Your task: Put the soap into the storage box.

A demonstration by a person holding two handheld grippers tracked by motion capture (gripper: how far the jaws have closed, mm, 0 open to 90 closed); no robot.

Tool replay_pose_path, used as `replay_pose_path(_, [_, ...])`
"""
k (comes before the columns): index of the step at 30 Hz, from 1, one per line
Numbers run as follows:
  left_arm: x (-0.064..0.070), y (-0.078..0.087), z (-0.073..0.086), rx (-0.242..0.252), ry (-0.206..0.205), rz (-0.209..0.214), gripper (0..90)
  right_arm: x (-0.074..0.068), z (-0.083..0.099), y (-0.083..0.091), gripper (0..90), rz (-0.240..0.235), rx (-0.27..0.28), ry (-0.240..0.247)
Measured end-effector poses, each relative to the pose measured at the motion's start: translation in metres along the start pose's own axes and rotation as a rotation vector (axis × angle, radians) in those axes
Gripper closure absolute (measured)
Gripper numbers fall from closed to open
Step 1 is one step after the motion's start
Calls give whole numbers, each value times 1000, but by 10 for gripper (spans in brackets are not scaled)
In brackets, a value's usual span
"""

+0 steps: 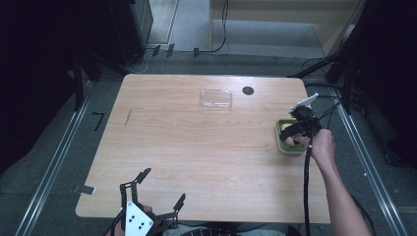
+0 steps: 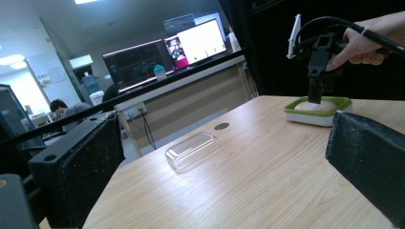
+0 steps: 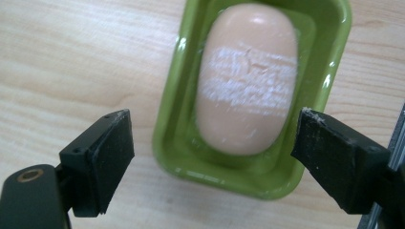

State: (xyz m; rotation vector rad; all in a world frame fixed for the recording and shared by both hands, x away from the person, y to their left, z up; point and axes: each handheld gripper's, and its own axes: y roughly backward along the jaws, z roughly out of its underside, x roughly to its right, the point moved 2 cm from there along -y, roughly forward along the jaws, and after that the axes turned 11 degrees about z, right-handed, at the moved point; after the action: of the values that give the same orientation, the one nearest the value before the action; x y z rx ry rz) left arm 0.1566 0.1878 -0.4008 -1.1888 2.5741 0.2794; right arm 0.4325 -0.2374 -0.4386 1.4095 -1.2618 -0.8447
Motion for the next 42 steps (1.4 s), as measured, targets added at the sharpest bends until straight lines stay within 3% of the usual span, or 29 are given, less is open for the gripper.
replay_pose_path(9, [0,0,0,0,0,0,0,-12,13,19,113,-10,-7,75])
replay_pose_path(22, [0,0,0,-3,-2,1,0,-29,46,38,109,-2,-33,204])
replay_pose_path(27, [1,0,0,-3,-3,3,0,-33,60,40,108,4,-42,258])
replay_pose_path(42, [1,-1,0,-4,-5,4,0,-44,103,32,125,9,-89,342])
